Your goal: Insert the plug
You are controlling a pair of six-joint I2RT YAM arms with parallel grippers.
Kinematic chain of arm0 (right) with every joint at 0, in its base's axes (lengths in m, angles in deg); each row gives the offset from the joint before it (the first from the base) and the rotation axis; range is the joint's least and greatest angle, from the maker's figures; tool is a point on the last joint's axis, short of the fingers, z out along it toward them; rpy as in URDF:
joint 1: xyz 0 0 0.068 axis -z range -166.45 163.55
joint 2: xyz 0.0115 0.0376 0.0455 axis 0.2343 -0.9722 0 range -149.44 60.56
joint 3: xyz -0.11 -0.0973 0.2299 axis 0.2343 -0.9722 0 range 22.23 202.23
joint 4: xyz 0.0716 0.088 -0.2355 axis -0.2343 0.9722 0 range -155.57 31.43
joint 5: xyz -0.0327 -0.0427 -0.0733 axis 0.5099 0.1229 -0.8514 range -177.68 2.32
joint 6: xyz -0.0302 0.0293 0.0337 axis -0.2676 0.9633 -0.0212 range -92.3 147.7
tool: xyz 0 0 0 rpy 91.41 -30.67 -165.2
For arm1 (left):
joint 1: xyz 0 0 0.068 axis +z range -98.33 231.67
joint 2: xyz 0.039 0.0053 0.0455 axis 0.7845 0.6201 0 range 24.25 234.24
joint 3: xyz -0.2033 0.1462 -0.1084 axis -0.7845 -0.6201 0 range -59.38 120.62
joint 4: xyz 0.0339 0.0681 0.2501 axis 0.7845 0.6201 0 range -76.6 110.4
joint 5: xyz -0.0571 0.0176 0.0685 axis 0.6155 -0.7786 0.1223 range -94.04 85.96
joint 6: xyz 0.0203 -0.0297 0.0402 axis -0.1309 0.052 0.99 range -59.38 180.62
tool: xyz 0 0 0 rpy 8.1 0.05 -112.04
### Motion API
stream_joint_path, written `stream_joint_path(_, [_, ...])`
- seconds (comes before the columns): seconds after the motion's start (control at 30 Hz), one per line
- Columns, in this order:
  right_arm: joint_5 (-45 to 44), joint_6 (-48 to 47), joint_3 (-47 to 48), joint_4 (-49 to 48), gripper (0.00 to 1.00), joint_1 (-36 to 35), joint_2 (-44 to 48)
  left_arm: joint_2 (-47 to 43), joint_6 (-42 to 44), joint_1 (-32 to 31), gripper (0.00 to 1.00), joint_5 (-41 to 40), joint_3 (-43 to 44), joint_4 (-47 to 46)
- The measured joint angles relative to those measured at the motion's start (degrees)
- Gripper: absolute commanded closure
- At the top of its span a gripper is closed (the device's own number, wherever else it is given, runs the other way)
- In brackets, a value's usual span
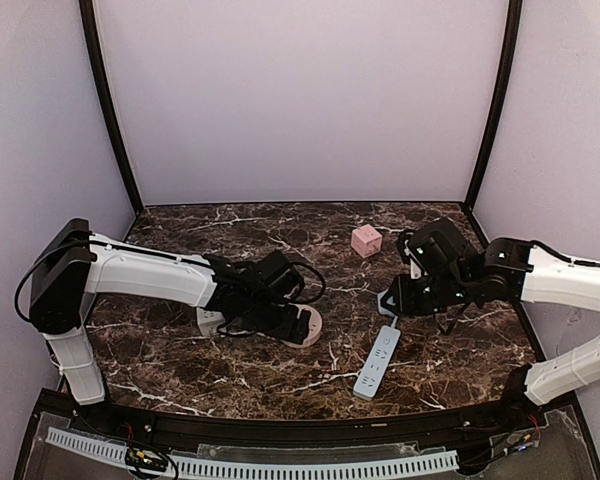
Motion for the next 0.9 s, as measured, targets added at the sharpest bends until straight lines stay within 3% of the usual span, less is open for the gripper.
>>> stream_joint_path(0.33, [0.85, 1.73, 3.8, 1.6, 1.0, 0.0, -5.14, -3.93, -2.51, 0.04, 0.01, 1.86, -2.4, -4.22])
stream_joint_path(0.53, [3.74, 4.74, 6.54, 1.25, 1.0, -0.26, -10.58, -11.76, 2.8, 0.33, 0.1, -1.99, -6.64, -5.31])
stream_joint_path(0.9, [5.44, 6.73, 7.67, 0.33, 1.0, -1.38, -14.19, -9.57, 15.85, 1.7, 0.06, 2.1, -12.76, -14.53])
